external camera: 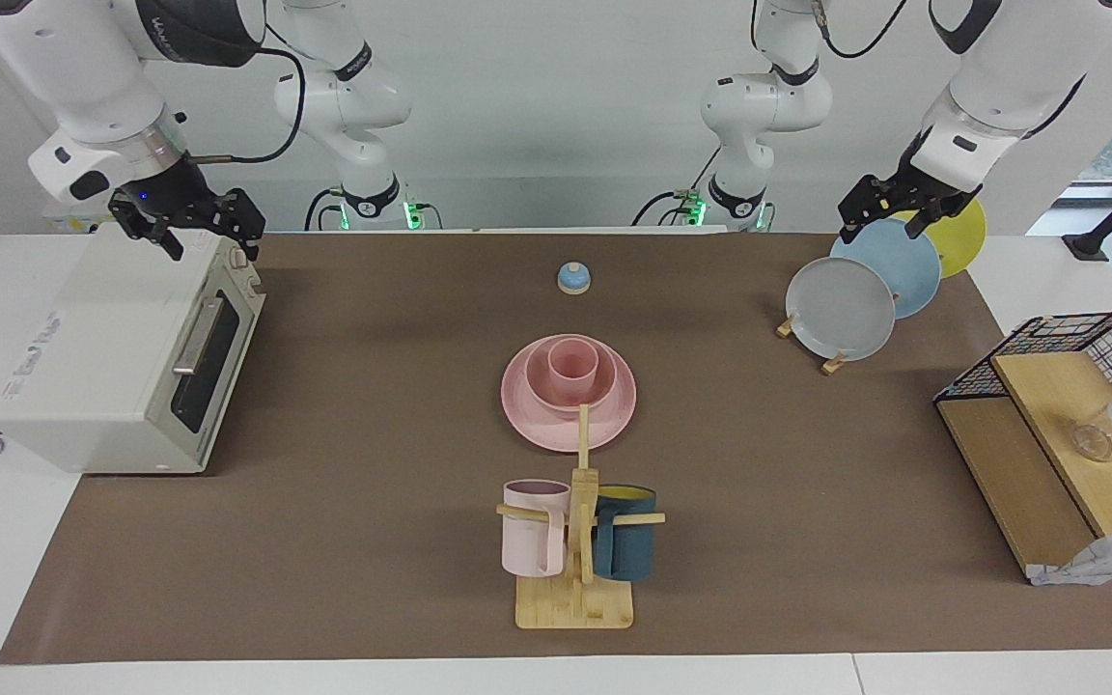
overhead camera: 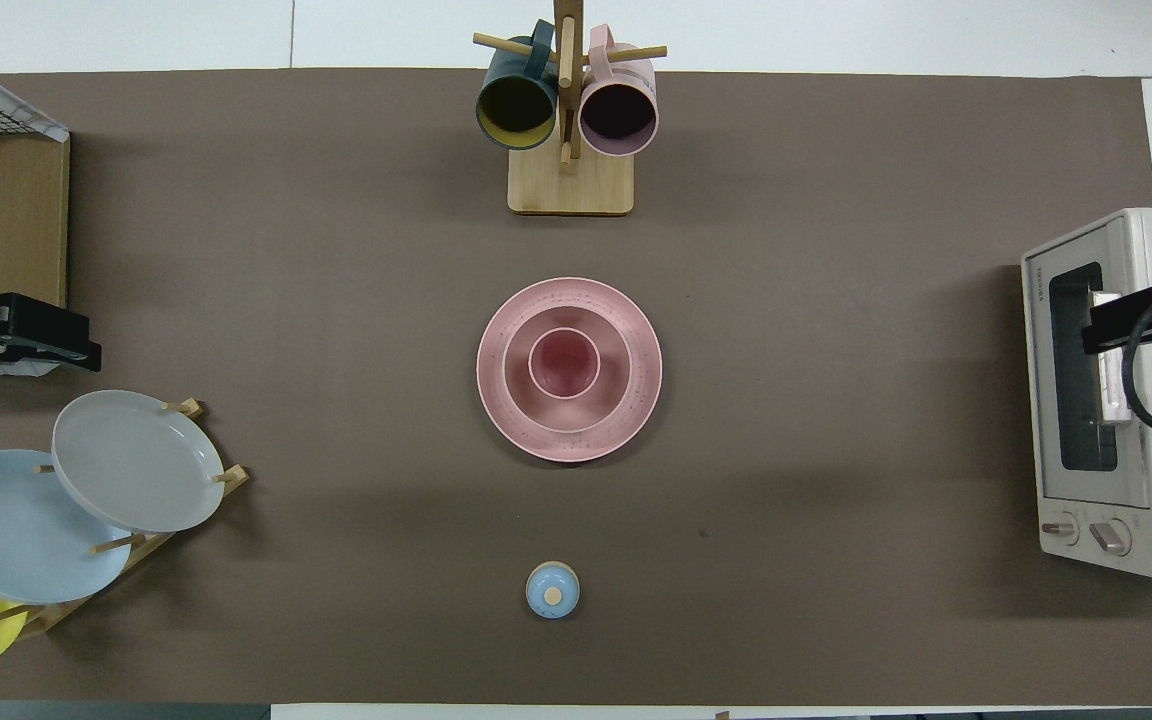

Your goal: Organize tableware

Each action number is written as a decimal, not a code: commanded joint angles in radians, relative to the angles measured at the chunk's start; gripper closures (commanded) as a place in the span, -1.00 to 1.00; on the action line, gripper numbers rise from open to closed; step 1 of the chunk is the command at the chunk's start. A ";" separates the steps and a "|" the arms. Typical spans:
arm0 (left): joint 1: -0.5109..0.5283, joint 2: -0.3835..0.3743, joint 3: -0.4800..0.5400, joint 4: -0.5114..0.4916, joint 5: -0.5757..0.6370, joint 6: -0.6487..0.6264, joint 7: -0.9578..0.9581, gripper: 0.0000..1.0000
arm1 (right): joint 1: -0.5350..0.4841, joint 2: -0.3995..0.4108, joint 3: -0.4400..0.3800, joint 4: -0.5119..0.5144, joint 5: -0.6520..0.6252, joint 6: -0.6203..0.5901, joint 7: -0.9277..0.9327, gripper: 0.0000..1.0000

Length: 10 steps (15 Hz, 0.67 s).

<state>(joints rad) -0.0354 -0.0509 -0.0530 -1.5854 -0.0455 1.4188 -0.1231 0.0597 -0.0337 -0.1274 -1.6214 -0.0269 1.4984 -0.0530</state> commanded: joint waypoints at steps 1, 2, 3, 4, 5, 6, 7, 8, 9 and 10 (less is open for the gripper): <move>0.023 -0.010 -0.010 -0.011 0.022 0.019 0.036 -1.00 | -0.009 -0.015 0.003 -0.008 0.018 -0.015 0.015 -1.00; 0.023 -0.012 -0.013 -0.011 0.022 0.019 0.037 -1.00 | -0.009 -0.015 0.003 -0.008 0.018 -0.015 0.015 -1.00; 0.023 -0.010 -0.013 -0.013 0.022 0.022 0.042 -1.00 | -0.009 -0.015 0.003 -0.008 0.018 -0.013 0.015 -1.00; 0.023 -0.012 -0.013 -0.015 0.022 0.022 0.054 -1.00 | -0.009 -0.015 0.003 -0.008 0.018 -0.013 0.015 -1.00; 0.023 -0.012 -0.013 -0.015 0.021 0.022 0.062 -1.00 | -0.009 -0.015 0.003 -0.008 0.018 -0.015 0.015 -1.00; 0.022 -0.012 -0.013 -0.015 0.021 0.022 0.062 -1.00 | -0.009 -0.015 0.003 -0.008 0.018 -0.013 0.015 -1.00; 0.022 -0.012 -0.013 -0.015 0.021 0.022 0.062 -1.00 | -0.009 -0.015 0.003 -0.008 0.018 -0.015 0.016 -1.00; 0.022 -0.012 -0.013 -0.015 0.021 0.020 0.062 -1.00 | -0.009 -0.015 0.003 -0.008 0.018 -0.013 0.015 -1.00; 0.022 -0.012 -0.013 -0.016 0.021 0.020 0.063 -1.00 | -0.009 -0.015 0.003 -0.008 0.018 -0.015 0.015 -1.00; 0.022 -0.012 -0.013 -0.016 0.021 0.022 0.065 -1.00 | -0.009 -0.015 0.003 -0.008 0.018 -0.013 0.015 -1.00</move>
<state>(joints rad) -0.0291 -0.0509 -0.0530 -1.5854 -0.0451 1.4221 -0.0792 0.0597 -0.0337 -0.1274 -1.6214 -0.0269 1.4984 -0.0530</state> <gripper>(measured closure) 0.000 0.000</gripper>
